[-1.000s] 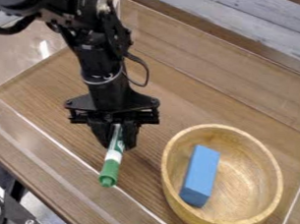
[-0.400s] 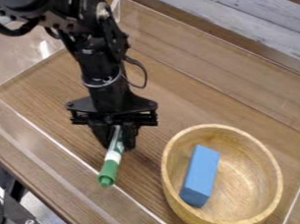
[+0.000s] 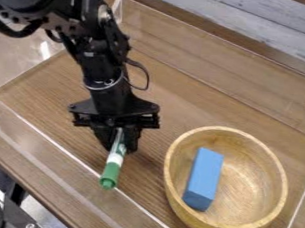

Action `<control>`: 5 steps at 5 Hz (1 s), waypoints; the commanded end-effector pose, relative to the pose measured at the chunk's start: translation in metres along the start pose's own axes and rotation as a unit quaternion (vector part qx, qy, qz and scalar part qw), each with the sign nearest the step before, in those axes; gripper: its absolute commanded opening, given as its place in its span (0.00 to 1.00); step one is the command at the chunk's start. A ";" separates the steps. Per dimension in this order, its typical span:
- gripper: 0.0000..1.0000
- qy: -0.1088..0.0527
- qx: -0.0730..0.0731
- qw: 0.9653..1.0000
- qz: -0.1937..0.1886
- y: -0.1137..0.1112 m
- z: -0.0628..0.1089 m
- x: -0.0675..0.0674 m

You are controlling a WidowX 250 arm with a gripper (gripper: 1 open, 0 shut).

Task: Remove the green marker from inside the brown bowl and put it on the table

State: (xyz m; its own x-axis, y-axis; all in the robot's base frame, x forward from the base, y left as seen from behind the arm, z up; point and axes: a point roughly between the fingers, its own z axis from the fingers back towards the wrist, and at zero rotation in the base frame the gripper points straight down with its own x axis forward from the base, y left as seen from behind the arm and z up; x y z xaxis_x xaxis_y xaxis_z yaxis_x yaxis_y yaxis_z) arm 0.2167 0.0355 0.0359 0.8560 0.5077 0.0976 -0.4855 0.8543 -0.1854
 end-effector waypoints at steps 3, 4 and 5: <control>1.00 -0.023 -0.006 1.000 -0.006 -0.006 0.013 0.017; 1.00 -0.022 -0.009 1.000 -0.008 -0.011 0.014 0.016; 1.00 -0.024 -0.014 1.000 -0.009 -0.014 0.021 0.020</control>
State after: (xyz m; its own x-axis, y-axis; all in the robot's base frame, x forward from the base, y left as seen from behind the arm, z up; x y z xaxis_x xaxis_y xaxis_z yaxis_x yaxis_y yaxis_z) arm 0.2254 0.0337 0.0465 0.8619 0.4997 0.0858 -0.4773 0.8568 -0.1952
